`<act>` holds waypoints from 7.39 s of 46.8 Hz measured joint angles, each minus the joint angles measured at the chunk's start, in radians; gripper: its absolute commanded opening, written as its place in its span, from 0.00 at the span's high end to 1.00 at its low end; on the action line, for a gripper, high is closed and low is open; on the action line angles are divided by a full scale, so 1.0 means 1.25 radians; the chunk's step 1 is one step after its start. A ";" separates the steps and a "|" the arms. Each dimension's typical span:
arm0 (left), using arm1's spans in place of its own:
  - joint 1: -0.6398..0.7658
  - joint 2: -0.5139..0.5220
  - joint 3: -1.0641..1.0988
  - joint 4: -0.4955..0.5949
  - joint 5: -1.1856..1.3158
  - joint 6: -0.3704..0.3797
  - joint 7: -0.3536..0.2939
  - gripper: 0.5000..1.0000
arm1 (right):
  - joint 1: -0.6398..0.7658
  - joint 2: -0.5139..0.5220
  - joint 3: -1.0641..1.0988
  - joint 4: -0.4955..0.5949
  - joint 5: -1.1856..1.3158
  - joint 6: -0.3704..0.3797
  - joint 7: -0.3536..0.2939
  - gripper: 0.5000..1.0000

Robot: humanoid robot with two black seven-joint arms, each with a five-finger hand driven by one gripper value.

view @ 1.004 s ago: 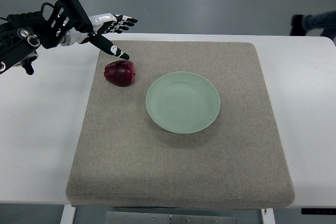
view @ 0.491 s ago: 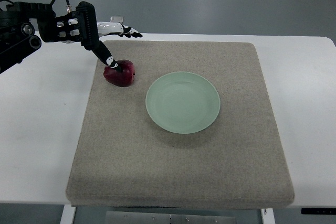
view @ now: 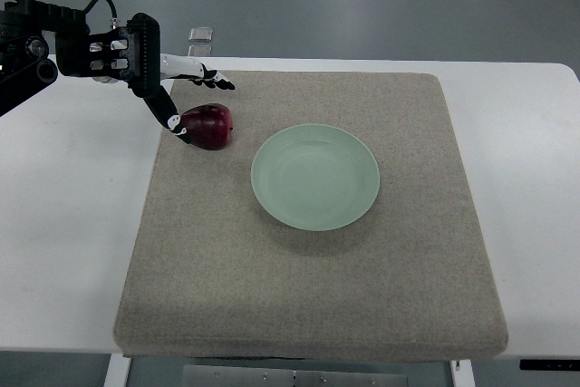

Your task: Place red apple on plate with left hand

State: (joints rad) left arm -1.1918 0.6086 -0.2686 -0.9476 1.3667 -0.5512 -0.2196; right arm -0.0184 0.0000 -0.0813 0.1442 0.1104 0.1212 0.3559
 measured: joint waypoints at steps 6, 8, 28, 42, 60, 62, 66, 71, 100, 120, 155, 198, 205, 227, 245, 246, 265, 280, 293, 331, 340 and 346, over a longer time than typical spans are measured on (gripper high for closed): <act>0.004 -0.008 0.001 0.002 0.012 0.015 0.001 0.01 | 0.000 0.000 0.000 0.000 0.000 0.000 0.000 0.07; 0.007 -0.010 0.001 0.002 0.012 0.021 0.001 0.01 | 0.000 0.000 0.000 0.000 0.000 0.000 0.000 0.07; 0.040 -0.047 0.001 0.018 0.011 0.057 0.002 0.01 | 0.000 0.000 0.000 0.000 0.000 0.000 0.000 0.07; 0.047 -0.070 0.013 0.056 0.028 0.086 0.002 0.01 | 0.000 0.000 0.000 0.000 0.000 0.000 0.000 0.07; 0.050 -0.085 0.019 0.056 0.066 0.116 0.001 0.04 | 0.000 0.000 0.000 0.000 0.000 0.000 0.000 0.07; 0.050 -0.086 0.019 0.056 0.075 0.120 0.001 0.05 | 0.000 0.000 0.000 0.000 0.000 0.000 0.000 0.07; 0.051 -0.088 0.019 0.056 0.099 0.131 0.001 0.06 | 0.000 0.000 0.000 0.000 0.000 0.000 0.000 0.07; 0.052 -0.088 0.019 0.057 0.108 0.139 0.001 0.15 | 0.000 0.000 0.000 0.000 0.000 0.000 0.000 0.07; 0.049 -0.090 0.038 0.055 0.123 0.144 0.000 0.47 | 0.000 0.000 0.000 0.000 0.000 0.000 0.000 0.07; 0.015 -0.099 0.016 0.037 0.111 0.166 0.000 0.47 | 0.000 0.000 0.000 0.000 0.000 0.000 0.000 0.07; 0.023 -0.157 0.014 -0.155 0.113 0.204 0.000 0.41 | 0.000 0.000 0.000 0.000 0.000 0.000 0.000 0.07; 0.064 -0.249 0.031 -0.100 0.126 0.213 0.003 0.15 | 0.000 0.000 0.000 0.000 0.000 0.000 0.000 0.07; 0.069 -0.249 0.031 -0.100 0.126 0.213 0.003 0.12 | 0.000 0.000 0.000 0.000 0.000 0.000 0.000 0.07; 0.061 -0.235 0.019 -0.055 0.121 0.213 0.003 0.08 | 0.000 0.000 0.000 0.000 0.000 0.000 0.000 0.07; 0.040 -0.202 -0.017 0.091 0.107 0.250 0.003 0.05 | 0.000 0.000 0.000 0.000 0.000 0.000 0.000 0.07; 0.040 -0.202 -0.018 0.100 0.105 0.253 0.003 0.02 | 0.000 0.000 0.000 0.000 0.000 0.000 0.000 0.07; 0.042 -0.203 -0.051 0.251 -0.265 0.315 0.002 0.01 | 0.000 0.000 0.000 0.000 0.000 0.000 0.000 0.07; 0.033 -0.226 -0.062 0.340 -0.735 0.421 0.005 0.01 | 0.000 0.000 0.000 0.000 0.000 0.000 0.000 0.07; 0.021 -0.326 -0.080 0.549 -0.995 0.429 0.010 0.01 | 0.000 0.000 0.000 0.000 0.000 0.000 0.000 0.07; 0.059 -0.379 -0.311 0.591 -1.141 0.223 0.074 0.00 | 0.000 0.000 0.000 0.000 0.000 0.000 0.000 0.07; 0.063 -0.378 -0.311 0.589 -1.168 0.172 0.069 0.00 | 0.000 0.000 0.000 0.000 0.000 0.000 0.000 0.07; 0.064 -0.377 -0.309 0.590 -1.168 0.168 0.068 0.00 | 0.000 0.000 0.000 0.000 0.000 0.000 0.000 0.07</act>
State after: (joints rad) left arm -1.1122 0.1380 -0.6544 -0.2105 -0.0937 -0.3417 -0.1349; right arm -0.0184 0.0000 -0.0813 0.1444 0.1104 0.1212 0.3559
